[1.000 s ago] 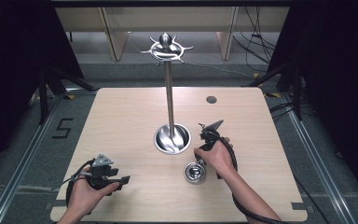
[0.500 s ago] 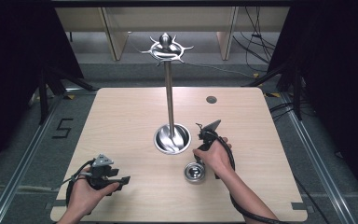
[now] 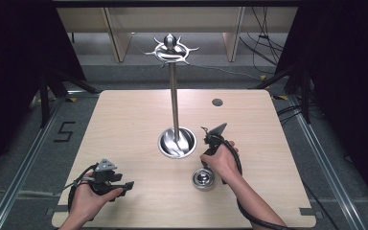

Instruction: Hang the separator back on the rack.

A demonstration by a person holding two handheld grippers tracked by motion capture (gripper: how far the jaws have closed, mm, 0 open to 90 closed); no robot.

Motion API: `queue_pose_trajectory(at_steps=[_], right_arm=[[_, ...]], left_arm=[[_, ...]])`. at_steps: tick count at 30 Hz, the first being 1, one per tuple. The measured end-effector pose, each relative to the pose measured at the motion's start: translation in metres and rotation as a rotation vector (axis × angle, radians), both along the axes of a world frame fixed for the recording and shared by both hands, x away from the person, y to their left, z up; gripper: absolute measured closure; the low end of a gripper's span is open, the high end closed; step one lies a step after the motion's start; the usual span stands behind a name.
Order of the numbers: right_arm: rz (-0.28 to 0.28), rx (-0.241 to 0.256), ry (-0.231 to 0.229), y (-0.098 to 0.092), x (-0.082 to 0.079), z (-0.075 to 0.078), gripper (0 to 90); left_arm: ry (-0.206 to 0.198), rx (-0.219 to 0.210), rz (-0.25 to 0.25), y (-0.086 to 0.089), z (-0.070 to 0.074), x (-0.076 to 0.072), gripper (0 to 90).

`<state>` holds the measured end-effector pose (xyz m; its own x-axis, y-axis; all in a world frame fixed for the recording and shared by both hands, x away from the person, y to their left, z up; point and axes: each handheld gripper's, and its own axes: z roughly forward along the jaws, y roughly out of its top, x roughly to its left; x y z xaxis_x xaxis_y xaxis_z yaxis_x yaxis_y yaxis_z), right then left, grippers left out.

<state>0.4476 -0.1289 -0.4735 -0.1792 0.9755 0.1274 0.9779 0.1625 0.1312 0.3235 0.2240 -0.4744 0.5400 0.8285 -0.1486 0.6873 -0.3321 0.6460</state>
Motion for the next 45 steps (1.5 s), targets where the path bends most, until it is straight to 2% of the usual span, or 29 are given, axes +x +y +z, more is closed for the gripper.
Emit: queue_pose_trajectory(at_steps=[4,6,7,8,10,11,12,14,16,17,19,20,23,24,25,27,28,31,33,34,36,37,38,40,41,42,43,44,45], right_arm=[[0.006,0.003,0.024,0.0,-0.001,0.002,57.3],[0.022,-0.012,0.035,-0.002,-0.002,0.003,58.6],[0.039,-0.012,0.024,-0.004,-0.002,0.002,59.1],[0.028,-0.028,0.026,-0.004,-0.003,0.003,59.6],[0.034,-0.023,0.013,-0.006,-0.003,0.002,61.1],[0.032,-0.032,0.022,-0.007,-0.003,0.002,61.8],[0.038,-0.033,0.011,-0.008,-0.004,0.001,62.6],[0.033,-0.039,0.024,-0.01,-0.004,0.001,63.9],[0.055,-0.052,0.033,-0.013,-0.004,0.002,65.2],[0.055,-0.058,0.057,-0.014,-0.004,0.003,65.8],[0.069,-0.068,0.059,-0.016,-0.004,0.003,66.7],[0.065,-0.069,0.035,-0.017,-0.005,0.002,67.2],[0.065,-0.081,0.031,-0.021,-0.005,0.002,67.4],[0.064,-0.076,0.032,-0.021,-0.005,0.002,65.7],[0.088,-0.09,0.005,-0.024,-0.005,0.0,62.1],[0.072,-0.1,0.005,-0.024,-0.004,0.0,60.5],[0.079,-0.106,0.025,-0.025,-0.004,0.001,59.7],[0.068,-0.097,-0.005,-0.024,-0.004,-0.002,58.9],[0.068,-0.106,-0.001,-0.023,-0.003,-0.001,59.0],[0.083,-0.112,0.026,-0.023,-0.002,0.001,59.4],[0.113,-0.116,0.011,-0.025,-0.001,0.0,60.4],[0.074,-0.124,0.016,-0.022,-0.002,0.0,61.2],[0.062,-0.122,-0.001,-0.02,-0.003,-0.001,63.1],[0.053,-0.12,0.007,-0.019,-0.003,-0.001,65.3],[0.083,-0.125,0.002,-0.02,-0.002,-0.001,65.9],[0.092,-0.121,0.027,-0.02,0.0,0.0,66.6],[0.113,-0.126,0.013,-0.022,0.001,-0.001,66.7],[0.07,-0.128,0.036,-0.019,0.0,0.001,66.6],[0.089,-0.125,0.034,-0.02,0.0,0.001,66.6]], left_arm=[[0.001,0.001,0.002,0.0,0.0,-0.001,40.9],[0.002,0.003,-0.002,0.0,0.0,0.0,40.8],[0.002,-0.001,0.002,0.0,0.0,-0.001,40.9],[0.003,0.003,0.002,0.0,0.0,0.0,40.9],[-0.003,0.005,0.003,-0.001,0.0,-0.001,41.3],[0.005,-0.001,-0.004,-0.001,0.0,-0.001,41.4],[0.009,0.004,-0.012,0.0,0.001,-0.001,41.4],[0.007,-0.001,-0.007,-0.001,0.0,-0.001,41.5],[0.007,0.0,-0.007,-0.001,0.0,-0.001,41.6],[0.007,0.001,-0.007,-0.001,0.0,-0.001,41.6],[0.007,0.001,-0.008,-0.001,0.0,-0.001,41.6],[0.007,0.001,-0.007,-0.001,0.0,-0.001,41.6],[0.007,0.002,-0.008,-0.001,0.0,-0.001,41.6],[0.007,0.002,-0.008,-0.001,0.0,-0.001,41.6],[0.006,0.002,-0.008,-0.001,0.0,-0.001,41.6],[0.006,0.002,-0.008,-0.001,0.0,-0.001,41.6],[0.007,0.002,-0.008,-0.001,0.0,-0.001,41.6],[0.003,-0.003,-0.007,-0.001,0.0,-0.001,41.5],[0.003,-0.002,-0.007,0.0,0.0,-0.001,41.5],[0.003,-0.004,-0.007,-0.001,0.0,-0.001,41.5],[0.003,-0.003,-0.009,-0.001,0.0,-0.001,41.5],[0.002,-0.003,-0.009,-0.001,0.0,-0.001,41.5],[0.002,-0.003,-0.01,-0.001,0.0,-0.001,41.5],[0.005,0.001,-0.012,-0.001,0.0,-0.001,41.5],[-0.002,0.005,-0.005,-0.001,0.0,-0.001,41.5],[0.0,0.005,-0.006,-0.001,0.0,-0.001,41.5],[0.003,0.004,-0.007,-0.001,0.0,-0.001,41.5],[0.0,-0.007,-0.006,-0.001,0.0,-0.001,41.5],[0.005,-0.003,-0.013,0.0,0.0,-0.001,41.5]])
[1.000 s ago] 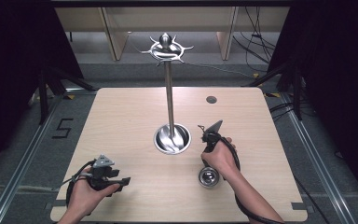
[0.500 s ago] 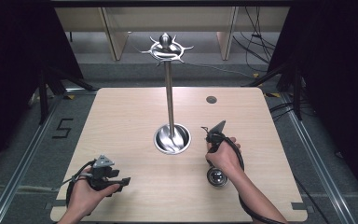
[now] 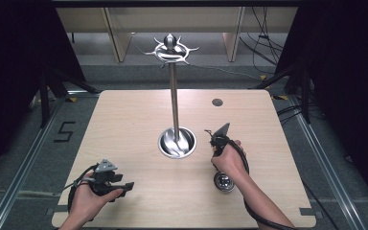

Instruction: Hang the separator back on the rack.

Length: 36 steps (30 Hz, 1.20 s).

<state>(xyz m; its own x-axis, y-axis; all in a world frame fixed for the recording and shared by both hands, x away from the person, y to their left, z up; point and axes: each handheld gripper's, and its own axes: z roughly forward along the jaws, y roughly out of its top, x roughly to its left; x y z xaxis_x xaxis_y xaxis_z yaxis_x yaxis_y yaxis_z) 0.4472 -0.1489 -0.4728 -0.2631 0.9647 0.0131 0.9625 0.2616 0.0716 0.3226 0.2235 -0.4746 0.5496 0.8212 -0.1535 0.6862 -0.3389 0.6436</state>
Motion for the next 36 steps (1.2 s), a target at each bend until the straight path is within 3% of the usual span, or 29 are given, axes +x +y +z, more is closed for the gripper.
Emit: queue_pose_trajectory(at_steps=[4,5,6,8,11,13,16,17,19,20,21,22,24,26,27,30,35,36], right_arm=[[-0.011,0.001,-0.008,-0.0006,0.0008,-0.0005,61.7],[0.025,0.006,-0.021,-0.003,0.0016,-0.0011,61.4],[0.022,0.009,-0.048,-0.0028,0.0012,-0.0028,61.5],[-0.003,0.005,-0.008,-0.0008,0.001,-0.0002,61.8],[-0.012,-0.001,-0.018,-0.0001,0.0011,-0.0003,64.5],[0.016,0.022,0.008,-0.0039,0.003,-0.0005,66.3],[-0.007,0.029,0.023,-0.0012,0.0031,0.0011,67.3],[0.022,0.02,0.012,-0.0027,0.0033,0.0005,68.0],[-0.013,0.0,-0.026,0.001,0.0017,-0.001,68.9],[0.02,-0.002,-0.021,-0.0006,0.0021,-0.0009,69.1],[0.016,-0.006,-0.021,0.0001,0.0023,-0.0008,69.2],[0.076,0.002,-0.049,-0.0046,0.0036,-0.0036,69.2],[0.039,-0.012,-0.052,-0.0032,0.0028,-0.004,69.4],[0.011,-0.003,-0.034,-0.0003,0.002,-0.0018,69.5],[0.038,0.003,-0.016,-0.0013,0.0032,-0.0004,69.6],[0.047,0.002,-0.017,-0.0015,0.002,0.0,69.7],[0.071,0.05,-0.076,-0.005,-0.0036,-0.0013,69.8],[0.085,0.052,-0.065,-0.0066,-0.0039,-0.0002,69.8]], left_arm=[[0.001,0.013,0.0,-0.0013,-0.0007,0.0006,41.5],[-0.001,0.011,-0.001,-0.0012,-0.0003,0.0003,41.5],[-0.004,0.005,0.001,-0.0012,0.0,-0.0001,41.5],[0.0,0.001,-0.001,-0.0005,0.0001,-0.0001,41.5],[0.002,0.002,0.001,-0.0003,-0.0003,0.0003,41.5],[0.001,0.001,-0.001,-0.0007,-0.0002,0.0003,41.5],[0.0,0.012,0.0,-0.0009,-0.0004,0.0005,41.5],[0.001,0.012,-0.003,-0.0007,-0.0002,0.0004,41.5],[0.002,0.004,-0.006,-0.0007,0.0001,0.0001,41.5],[-0.002,0.009,-0.002,-0.0008,-0.0003,0.0003,41.5],[-0.001,0.007,-0.004,-0.0007,-0.0002,0.0002,41.6],[-0.004,0.009,-0.001,-0.0009,-0.0007,0.0003,41.6],[-0.003,0.009,-0.002,-0.001,-0.0006,0.0001,41.6],[-0.006,0.014,0.004,-0.0011,-0.0001,-0.0004,41.7],[0.0,0.004,-0.006,-0.0007,-0.0002,0.0001,41.7],[-0.007,0.018,0.004,-0.0012,0.0002,-0.0005,41.8],[0.0,0.009,-0.006,-0.0007,-0.0004,0.0005,41.9],[-0.001,0.004,-0.004,-0.0006,-0.0005,0.0007,41.9]])
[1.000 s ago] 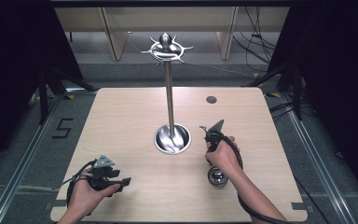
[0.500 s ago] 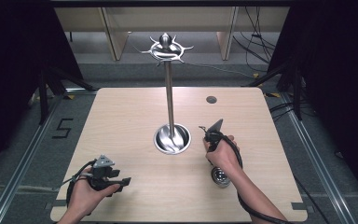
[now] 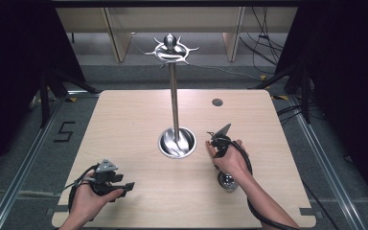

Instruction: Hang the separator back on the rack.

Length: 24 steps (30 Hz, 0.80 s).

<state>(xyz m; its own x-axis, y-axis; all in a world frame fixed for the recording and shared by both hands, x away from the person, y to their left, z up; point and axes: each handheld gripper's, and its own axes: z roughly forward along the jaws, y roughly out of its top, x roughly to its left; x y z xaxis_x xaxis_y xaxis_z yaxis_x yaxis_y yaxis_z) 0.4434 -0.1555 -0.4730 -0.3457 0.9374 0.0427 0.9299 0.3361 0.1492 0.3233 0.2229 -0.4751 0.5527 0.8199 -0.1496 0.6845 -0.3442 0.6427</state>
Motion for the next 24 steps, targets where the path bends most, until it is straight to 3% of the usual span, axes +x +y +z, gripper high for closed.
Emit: queue_pose_trajectory(at_steps=[2,7,9,11,12,20,24], right_arm=[[0.002,0.033,-0.019,-0.003,-0.003,0.0,69.9],[0.02,0.091,-0.006,-0.006,-0.008,0.004,69.9],[0.074,0.094,-0.041,-0.01,-0.008,0.005,69.9],[0.059,0.067,-0.043,-0.012,-0.011,0.006,70.0],[0.089,0.076,-0.074,-0.014,-0.011,0.006,70.0],[0.036,0.11,-0.152,-0.019,-0.023,0.021,70.1],[0.025,0.144,-0.182,-0.022,-0.03,0.027,70.1]], left_arm=[[-0.001,0.0,0.001,0.0,0.0,0.0,41.8],[0.002,-0.005,0.008,0.001,0.0,0.001,41.7],[0.002,0.001,0.012,0.002,0.0,0.001,41.6],[0.0,-0.009,0.009,0.003,0.001,0.0,41.6],[-0.006,-0.01,0.016,0.003,0.001,0.0,41.6],[-0.017,-0.04,0.033,0.004,0.002,0.0,42.1],[-0.017,-0.036,0.043,0.006,0.002,0.001,42.0]])
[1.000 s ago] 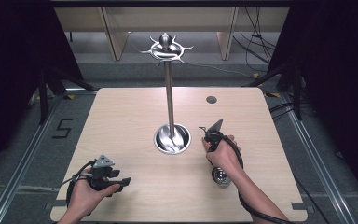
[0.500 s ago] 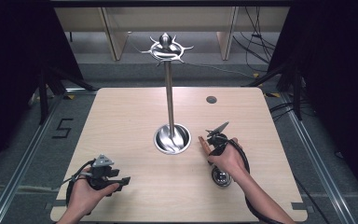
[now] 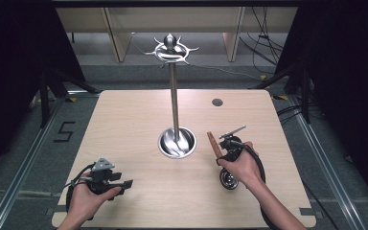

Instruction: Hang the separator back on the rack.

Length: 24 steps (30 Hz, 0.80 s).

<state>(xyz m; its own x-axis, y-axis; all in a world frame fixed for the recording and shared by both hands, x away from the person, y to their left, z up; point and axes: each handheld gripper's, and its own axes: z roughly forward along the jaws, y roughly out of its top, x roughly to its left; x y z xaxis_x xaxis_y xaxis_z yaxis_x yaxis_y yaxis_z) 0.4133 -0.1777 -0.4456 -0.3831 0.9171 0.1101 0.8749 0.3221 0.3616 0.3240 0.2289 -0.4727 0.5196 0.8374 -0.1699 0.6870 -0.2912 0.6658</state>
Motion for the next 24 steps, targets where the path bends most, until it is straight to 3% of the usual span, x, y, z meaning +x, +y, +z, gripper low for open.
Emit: queue_pose_trajectory(at_steps=[1,3,14,19,22,23,24], right_arm=[[-0.002,0.011,-0.001,-0.001,-0.002,0.001,70.0],[0.008,0.028,-0.023,-0.003,-0.006,0.003,70.0],[0.074,0.073,-0.147,-0.008,-0.017,0.012,70.0],[0.076,0.124,-0.173,-0.012,-0.02,0.02,70.0],[0.062,0.123,-0.203,-0.014,-0.022,0.023,70.0],[0.044,0.146,-0.216,-0.013,-0.022,0.023,70.0],[0.053,0.137,-0.207,-0.015,-0.023,0.026,70.0]], left_arm=[[-0.005,0.016,0.002,0.001,0.001,0.0,42.0],[-0.006,-0.007,-0.002,0.001,0.0,0.0,41.9],[-0.022,-0.013,-0.001,0.003,0.002,-0.001,41.9],[-0.019,-0.013,0.006,0.003,0.003,-0.001,41.9],[-0.018,-0.014,0.008,0.003,0.002,-0.001,41.9],[-0.017,-0.016,0.011,0.003,0.002,-0.001,41.9],[-0.022,-0.007,0.005,0.004,0.002,-0.001,41.9]])
